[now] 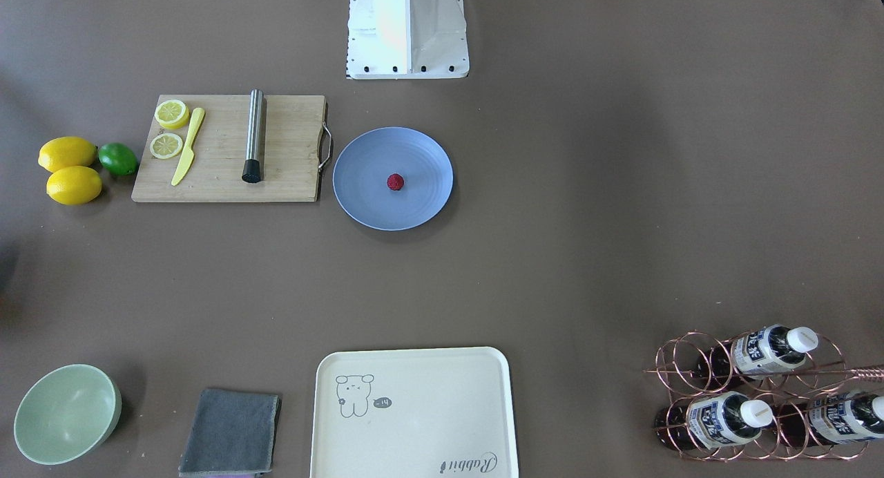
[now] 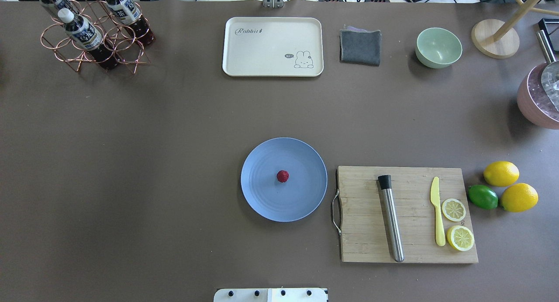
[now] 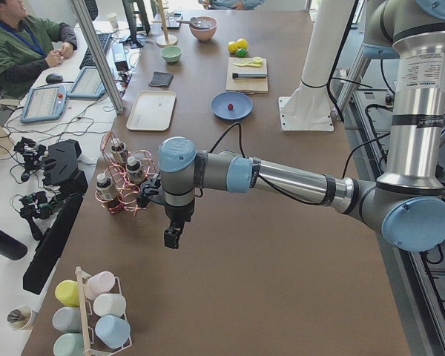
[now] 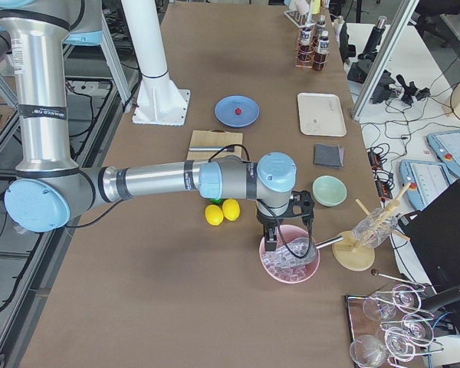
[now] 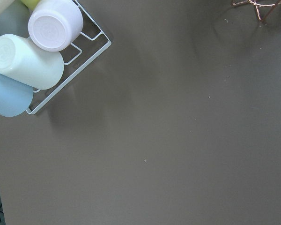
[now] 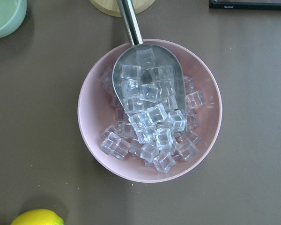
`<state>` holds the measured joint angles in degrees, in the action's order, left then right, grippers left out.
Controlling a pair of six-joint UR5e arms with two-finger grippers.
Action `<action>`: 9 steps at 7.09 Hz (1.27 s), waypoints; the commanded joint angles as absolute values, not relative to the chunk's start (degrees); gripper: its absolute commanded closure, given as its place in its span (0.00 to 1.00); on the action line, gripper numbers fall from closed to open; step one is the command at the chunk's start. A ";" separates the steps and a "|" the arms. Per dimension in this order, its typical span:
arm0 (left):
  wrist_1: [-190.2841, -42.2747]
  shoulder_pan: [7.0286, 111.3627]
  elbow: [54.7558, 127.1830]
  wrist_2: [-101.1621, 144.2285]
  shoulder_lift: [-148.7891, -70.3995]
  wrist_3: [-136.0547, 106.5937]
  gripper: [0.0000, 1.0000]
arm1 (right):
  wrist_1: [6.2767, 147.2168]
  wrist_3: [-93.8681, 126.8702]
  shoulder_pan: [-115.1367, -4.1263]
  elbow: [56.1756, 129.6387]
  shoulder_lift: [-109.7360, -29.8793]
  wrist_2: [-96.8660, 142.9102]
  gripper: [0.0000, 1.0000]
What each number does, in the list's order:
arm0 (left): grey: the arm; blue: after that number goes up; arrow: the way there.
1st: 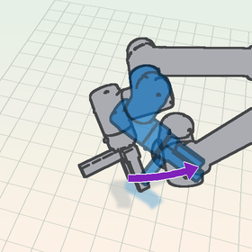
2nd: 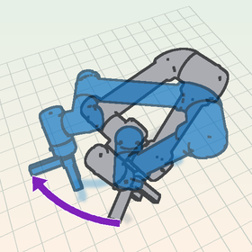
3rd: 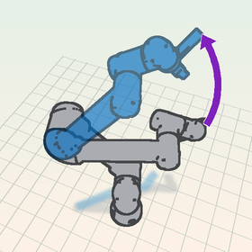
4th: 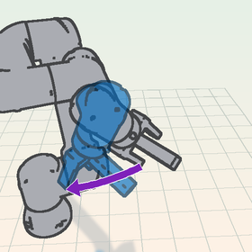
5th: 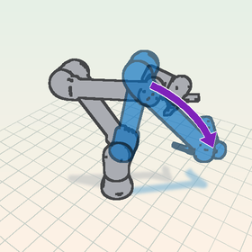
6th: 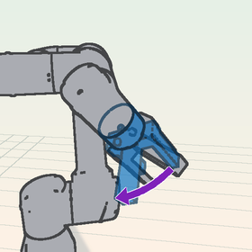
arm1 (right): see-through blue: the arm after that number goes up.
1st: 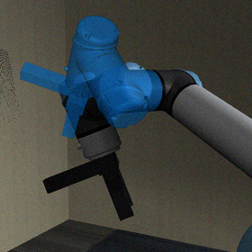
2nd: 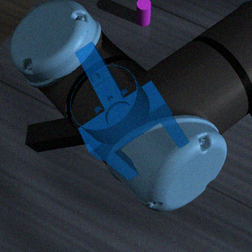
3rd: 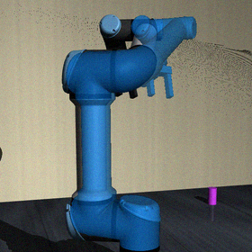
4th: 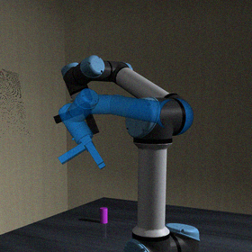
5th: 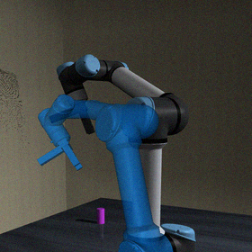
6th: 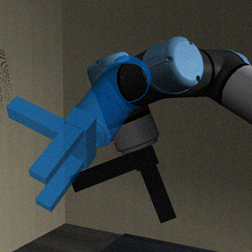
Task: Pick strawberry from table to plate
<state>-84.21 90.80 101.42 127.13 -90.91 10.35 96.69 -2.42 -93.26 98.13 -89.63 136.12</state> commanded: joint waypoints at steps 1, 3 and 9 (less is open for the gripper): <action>-84.37 90.79 100.55 127.18 -90.70 10.37 0.02 | 96.59 -3.08 -94.31 95.99 -90.35 135.97 0.00; -84.46 90.88 98.10 127.09 -90.18 10.46 0.02 | 96.50 -3.08 -94.39 94.93 -90.79 135.35 0.00; -84.46 90.88 96.95 127.09 -88.68 10.37 0.02 | 96.50 -2.29 -94.39 94.04 -89.92 135.88 0.00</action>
<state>-84.46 90.88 97.19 127.11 -88.70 10.38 96.50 -2.44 -94.39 94.04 -90.20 135.88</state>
